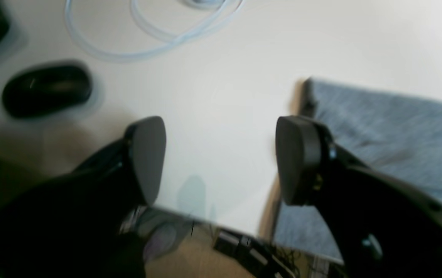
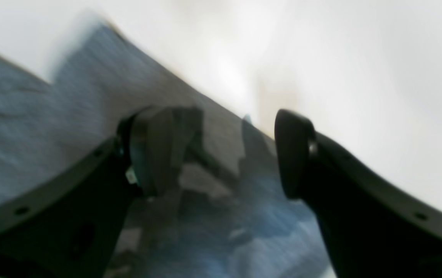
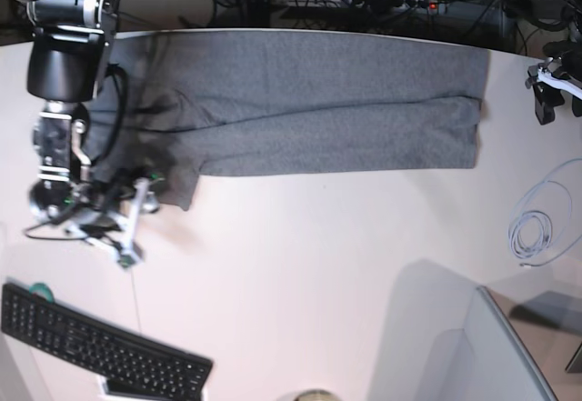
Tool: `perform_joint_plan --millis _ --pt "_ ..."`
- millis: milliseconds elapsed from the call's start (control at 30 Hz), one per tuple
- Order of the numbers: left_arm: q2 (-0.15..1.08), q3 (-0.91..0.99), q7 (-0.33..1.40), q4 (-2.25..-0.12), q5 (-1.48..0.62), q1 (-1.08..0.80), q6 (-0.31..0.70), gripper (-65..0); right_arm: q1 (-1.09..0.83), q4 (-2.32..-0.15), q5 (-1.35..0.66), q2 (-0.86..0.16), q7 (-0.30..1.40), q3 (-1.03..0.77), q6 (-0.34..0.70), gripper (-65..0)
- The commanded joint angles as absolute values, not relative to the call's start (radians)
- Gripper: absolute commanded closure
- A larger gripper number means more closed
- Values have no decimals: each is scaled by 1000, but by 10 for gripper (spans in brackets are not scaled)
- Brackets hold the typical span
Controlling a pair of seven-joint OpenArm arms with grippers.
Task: Layout the t-shirt on the table in an organized manner, then fold the t-shirt properly
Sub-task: 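Release the shirt with the left gripper and lift it away, then grasp the shirt hem edge with the right gripper and pull it outward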
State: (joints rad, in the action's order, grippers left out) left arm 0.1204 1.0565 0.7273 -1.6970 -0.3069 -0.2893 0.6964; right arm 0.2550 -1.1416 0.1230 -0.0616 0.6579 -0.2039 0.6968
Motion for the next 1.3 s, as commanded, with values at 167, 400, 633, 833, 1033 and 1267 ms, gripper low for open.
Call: perform_joint_plan --millis 167,400,633,833,1033,1267 --pt "140 1059 705 -1716 -325 -306 698 -426 366 -938 110 -59 587 -170 698 -392" --pt "145 1061 705 -1713 -325 -321 698 -426 369 -905 110 -59 570 -168 698 -389" --pt "145 1056 705 -1713 -325 -311 698 -426 358 -903 110 -48 568 -166 698 -233" --pt "145 1053 705 -1713 -325 -311 698 -426 357 -914 111 -44 584 -166 698 -17" --pt "145 1052 705 -1713 -325 -317 698 -426 332 -1013 110 -44 667 -168 698 -2" --pt "143 1056 705 -1712 -325 -318 698 -426 269 -1227 108 13 680 -174 698 -27"
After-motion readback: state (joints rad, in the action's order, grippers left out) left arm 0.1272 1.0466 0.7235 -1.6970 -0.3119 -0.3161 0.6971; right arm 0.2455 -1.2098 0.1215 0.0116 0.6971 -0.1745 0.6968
